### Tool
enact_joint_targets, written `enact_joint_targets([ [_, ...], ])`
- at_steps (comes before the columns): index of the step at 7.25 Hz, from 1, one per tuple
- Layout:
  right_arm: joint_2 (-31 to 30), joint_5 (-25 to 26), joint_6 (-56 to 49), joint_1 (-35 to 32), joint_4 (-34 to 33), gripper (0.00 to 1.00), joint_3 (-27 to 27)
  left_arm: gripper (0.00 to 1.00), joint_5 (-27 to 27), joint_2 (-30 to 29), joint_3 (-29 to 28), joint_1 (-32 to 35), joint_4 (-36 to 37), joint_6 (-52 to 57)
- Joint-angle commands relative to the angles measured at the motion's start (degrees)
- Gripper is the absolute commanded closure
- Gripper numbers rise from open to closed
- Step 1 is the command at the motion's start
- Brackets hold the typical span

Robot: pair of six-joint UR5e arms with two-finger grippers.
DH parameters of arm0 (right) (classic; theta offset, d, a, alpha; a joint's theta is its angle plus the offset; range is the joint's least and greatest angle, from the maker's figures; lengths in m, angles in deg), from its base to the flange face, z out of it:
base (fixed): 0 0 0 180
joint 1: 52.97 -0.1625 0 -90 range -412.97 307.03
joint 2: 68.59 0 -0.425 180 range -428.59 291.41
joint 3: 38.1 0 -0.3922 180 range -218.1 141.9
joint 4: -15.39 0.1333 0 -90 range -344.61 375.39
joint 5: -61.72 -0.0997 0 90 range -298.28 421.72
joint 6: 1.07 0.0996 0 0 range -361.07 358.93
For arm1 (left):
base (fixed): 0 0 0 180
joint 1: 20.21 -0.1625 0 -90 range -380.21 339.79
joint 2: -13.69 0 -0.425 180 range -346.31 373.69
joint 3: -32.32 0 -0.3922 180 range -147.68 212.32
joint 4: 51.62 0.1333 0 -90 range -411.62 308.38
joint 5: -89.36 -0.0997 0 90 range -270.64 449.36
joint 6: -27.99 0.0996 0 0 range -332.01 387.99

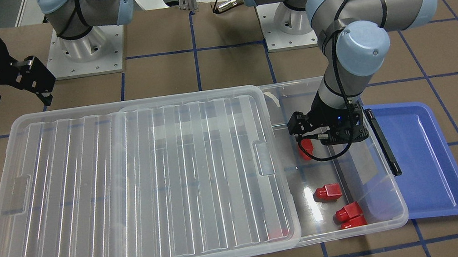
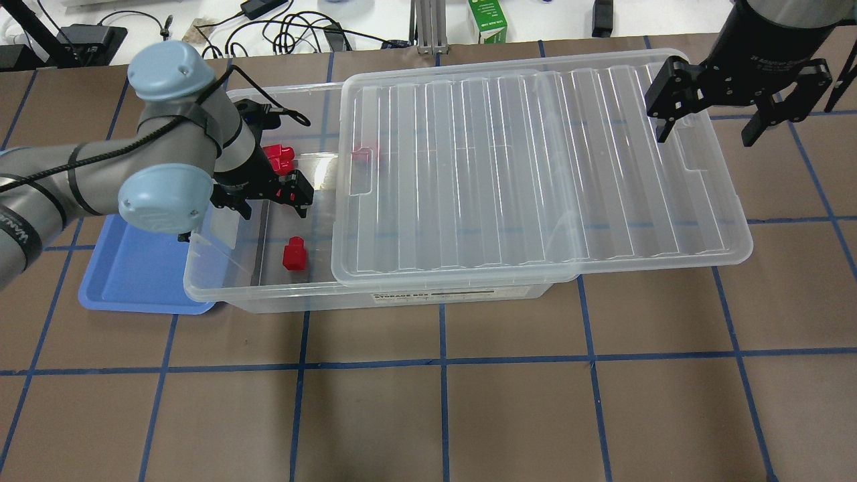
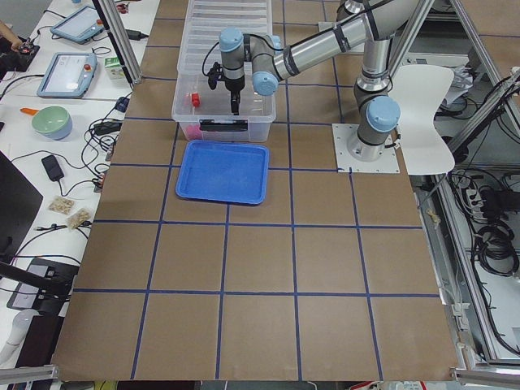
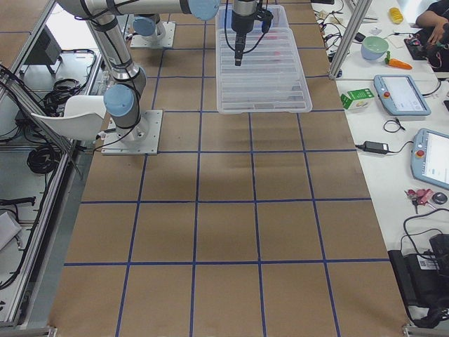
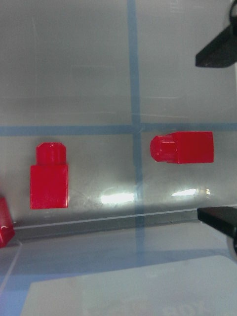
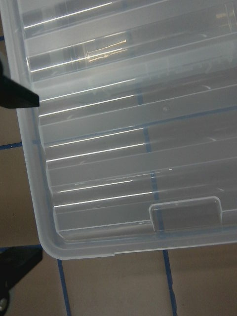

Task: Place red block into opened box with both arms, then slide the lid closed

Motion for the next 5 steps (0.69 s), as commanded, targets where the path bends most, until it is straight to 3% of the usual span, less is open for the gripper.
enact_joint_targets([
  [1, 3.0, 0.1, -7.7, 5.7, -1.7, 0.00, -0.1, 0.00, -0.5, 4.7, -8.0, 0.3, -12.4, -0.1],
  [3, 7.2, 0.0, -16.1, 11.8, -5.5, 0.00, -0.1, 0.00, -0.3, 8.2, -12.0, 0.7, -17.6, -0.1],
  [5, 11.9, 0.6, -22.3, 13.6, -11.2, 0.00, -0.1, 0.00, -0.4, 11.1, -12.2, 1.3, -18.4, -0.1],
])
